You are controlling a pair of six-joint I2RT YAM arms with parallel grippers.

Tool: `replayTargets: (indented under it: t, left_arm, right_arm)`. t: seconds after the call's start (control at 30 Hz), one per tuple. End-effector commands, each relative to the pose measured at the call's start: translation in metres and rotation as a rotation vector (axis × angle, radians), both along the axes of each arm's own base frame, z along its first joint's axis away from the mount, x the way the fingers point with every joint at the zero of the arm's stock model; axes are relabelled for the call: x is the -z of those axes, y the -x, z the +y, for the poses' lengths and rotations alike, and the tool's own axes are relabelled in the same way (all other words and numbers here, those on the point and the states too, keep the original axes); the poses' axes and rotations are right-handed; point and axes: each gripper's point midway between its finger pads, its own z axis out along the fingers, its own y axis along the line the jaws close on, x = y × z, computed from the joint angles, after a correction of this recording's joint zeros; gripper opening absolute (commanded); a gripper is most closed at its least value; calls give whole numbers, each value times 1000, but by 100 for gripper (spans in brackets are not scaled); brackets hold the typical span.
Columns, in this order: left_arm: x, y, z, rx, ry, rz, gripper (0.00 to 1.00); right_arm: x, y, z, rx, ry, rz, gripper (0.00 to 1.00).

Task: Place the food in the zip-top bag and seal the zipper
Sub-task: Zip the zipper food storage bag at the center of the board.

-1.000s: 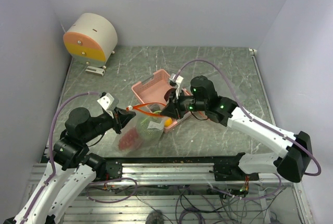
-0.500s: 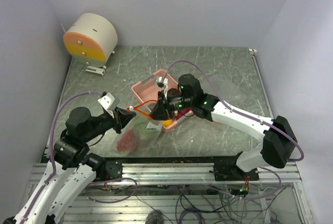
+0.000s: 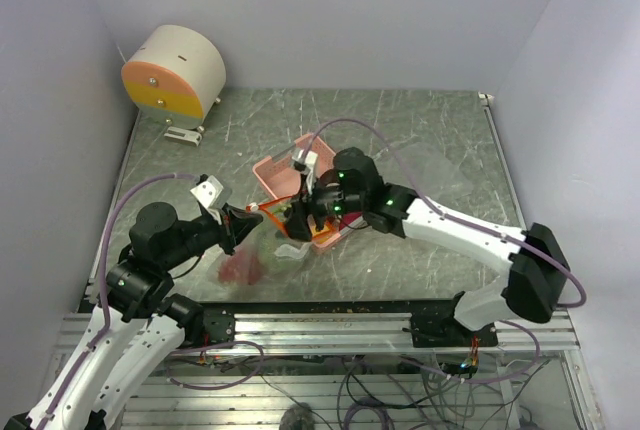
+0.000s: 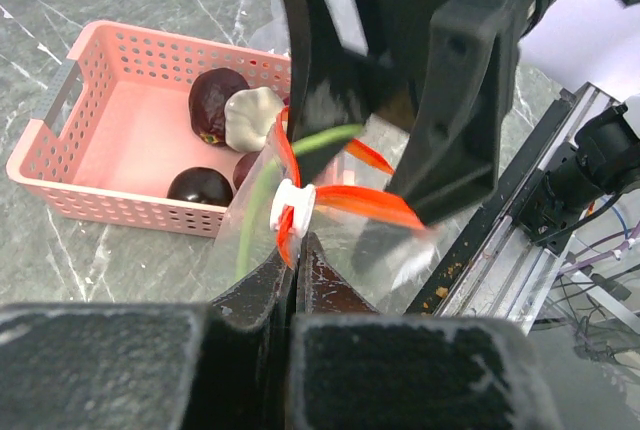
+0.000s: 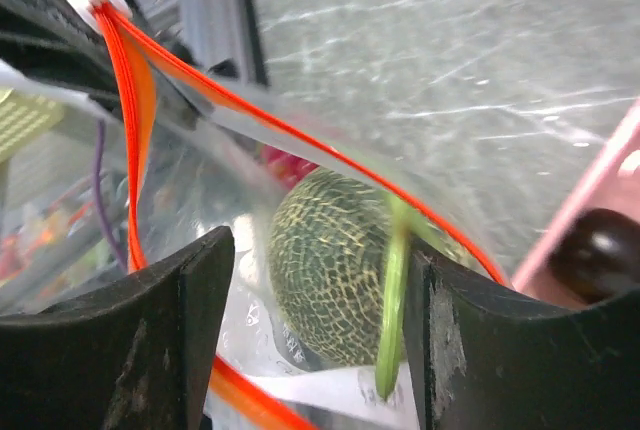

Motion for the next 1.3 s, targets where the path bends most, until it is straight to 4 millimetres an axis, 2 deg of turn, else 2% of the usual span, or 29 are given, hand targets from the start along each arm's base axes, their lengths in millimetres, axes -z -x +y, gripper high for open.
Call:
replayTargets:
  t: [0.0,0.1,0.23,0.4,0.57,0.7,0.83,1.27]
  left_arm:
    - [-22,4,-3,23,45,-67,7]
    - [-21,4,-2,20,49,-65,7]
    - [-19,5,-1,15,48,-64,7]
    - [-20,6,0,13,47,-67,7]
    - [-23,6,-1,16,52,-69,7]
    - [-23,7,-1,20,51,-67,7]
    - [-23,7,-2,22,52,-68,7]
    - [-22,2,-6,29,58,-62,7]
  right_arm:
    - [-38,-40,-28,242,-30,-125,66]
    - [-57,-49,-41,310,-48,-167,68]
    - [-83,-41,-47,282,-106,-203,67]
    - [-107,-13,-34,87,-211,-230,62]
    - [-121,-7,-13,-40,-275,-233,54]
    - [-123,-10,4,-89,-305,-223,52]
    - [-124,-6,15,-169,-339,-213,48]
    - [-125,2,32,-309,-415,-185,37]
